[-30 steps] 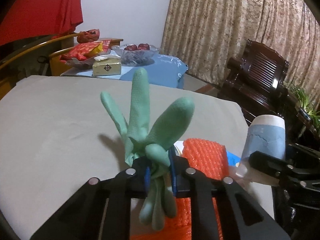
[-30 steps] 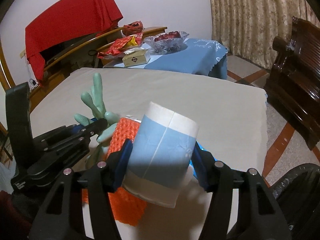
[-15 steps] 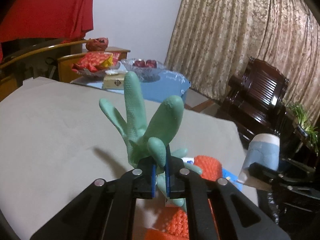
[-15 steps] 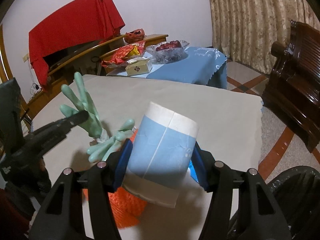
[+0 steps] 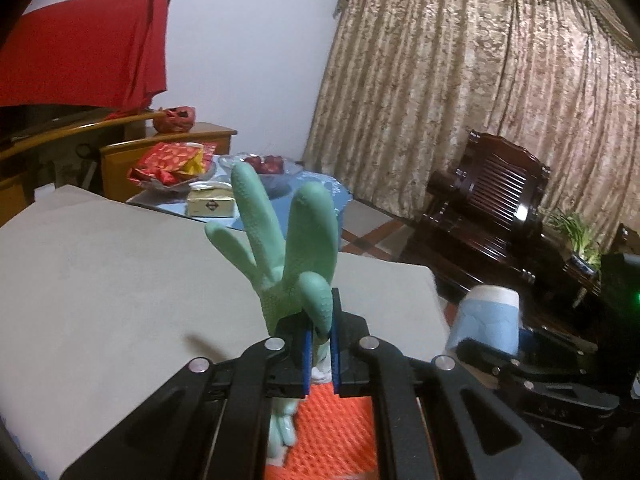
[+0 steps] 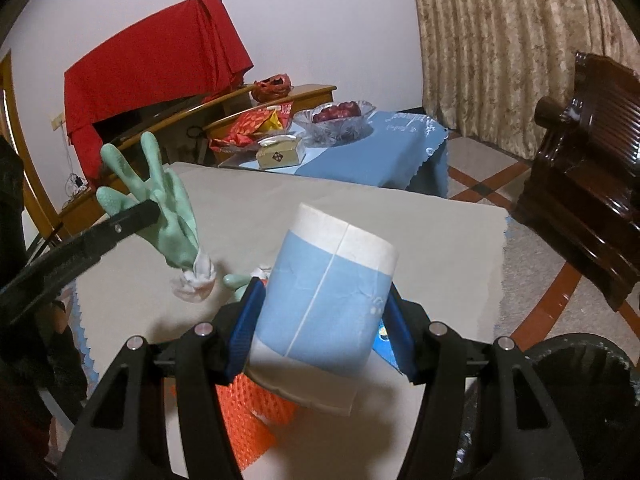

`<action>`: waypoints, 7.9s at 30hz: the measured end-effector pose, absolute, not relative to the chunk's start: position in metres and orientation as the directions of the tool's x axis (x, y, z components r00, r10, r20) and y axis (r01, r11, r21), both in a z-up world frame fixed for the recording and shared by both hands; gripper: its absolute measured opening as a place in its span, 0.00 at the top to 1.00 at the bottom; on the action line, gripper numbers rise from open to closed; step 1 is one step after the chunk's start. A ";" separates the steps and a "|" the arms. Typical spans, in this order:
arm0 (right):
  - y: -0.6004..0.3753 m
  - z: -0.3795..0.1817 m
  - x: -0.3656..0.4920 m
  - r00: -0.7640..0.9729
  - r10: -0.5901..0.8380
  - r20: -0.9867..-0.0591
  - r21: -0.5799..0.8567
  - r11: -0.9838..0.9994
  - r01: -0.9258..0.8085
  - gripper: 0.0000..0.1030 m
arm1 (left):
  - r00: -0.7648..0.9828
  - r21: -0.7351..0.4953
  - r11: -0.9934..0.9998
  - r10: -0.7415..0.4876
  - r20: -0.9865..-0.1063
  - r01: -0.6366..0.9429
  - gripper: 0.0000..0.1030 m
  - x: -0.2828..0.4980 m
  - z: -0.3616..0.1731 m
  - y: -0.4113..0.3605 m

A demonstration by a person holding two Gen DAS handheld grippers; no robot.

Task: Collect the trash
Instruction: 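Grasp the green rubber glove with the left tool while the right tool lifts the cup, then carry the glove and the paper cup over the trash bin with both tools, then open both tools to drop the green glove and paper cup into the bin, then move both tools back over the table toward the orange foam nets, then grasp an orange foam net with the right tool and lift it, then grasp the second green glove with the left tool and lift it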

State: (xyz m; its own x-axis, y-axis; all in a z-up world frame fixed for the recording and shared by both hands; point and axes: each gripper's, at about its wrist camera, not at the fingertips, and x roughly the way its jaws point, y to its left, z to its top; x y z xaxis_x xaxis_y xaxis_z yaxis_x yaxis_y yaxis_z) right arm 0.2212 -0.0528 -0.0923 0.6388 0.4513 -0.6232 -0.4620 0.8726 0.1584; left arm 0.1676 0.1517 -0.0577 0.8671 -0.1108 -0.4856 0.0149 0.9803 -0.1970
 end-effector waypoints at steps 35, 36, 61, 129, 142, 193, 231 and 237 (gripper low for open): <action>-0.250 -0.075 0.104 0.753 0.179 -0.633 0.112 0.984 -0.140 0.45 | 0.720 -0.238 0.881 -0.472 -0.508 0.410 0.93 0.133 -0.061 -0.048; -0.257 -0.077 0.102 0.755 0.166 -0.635 0.112 0.986 -0.123 0.45 | 0.712 -0.235 0.874 -0.483 -0.509 0.425 0.93 0.132 -0.062 -0.056; -0.335 -0.119 0.093 0.730 -0.011 -0.683 0.051 0.997 0.062 0.33 | 0.569 -0.230 0.790 -0.580 -0.584 0.569 0.74 0.139 -0.110 -0.155; 0.018 -0.209 0.199 0.553 0.336 -0.762 0.091 0.902 -0.422 0.27 | 0.761 -0.052 0.989 0.073 -0.645 -0.139 0.09 0.113 -0.166 0.217; 0.032 -0.223 0.205 0.477 0.369 -0.798 0.127 0.876 -0.466 0.68 | 0.747 -0.064 0.987 0.067 -0.662 -0.146 0.09 0.118 -0.174 0.219; -0.031 -0.170 0.237 0.555 0.410 -0.724 0.170 0.885 -0.433 0.87 | 0.697 -0.135 0.991 -0.079 -0.713 -0.025 0.80 0.209 -0.194 0.157; -0.043 -0.165 0.208 0.527 0.417 -0.740 0.188 0.881 -0.434 0.87 | 0.689 -0.164 0.986 -0.096 -0.718 -0.034 0.43 0.166 -0.174 0.147; -0.042 -0.174 0.215 0.514 0.412 -0.753 0.184 0.881 -0.436 0.87 | 0.630 -0.156 0.985 -0.076 -0.773 -0.073 0.40 0.183 -0.206 0.153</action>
State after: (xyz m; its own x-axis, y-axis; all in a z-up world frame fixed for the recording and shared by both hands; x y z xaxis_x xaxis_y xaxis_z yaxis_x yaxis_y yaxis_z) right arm 0.2154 -0.0424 -0.1740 0.5135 0.4122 -0.7526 -0.4365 0.8806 0.1844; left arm 0.1832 0.1528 -0.2058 0.6295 -0.0760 -0.7732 -0.0726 0.9851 -0.1559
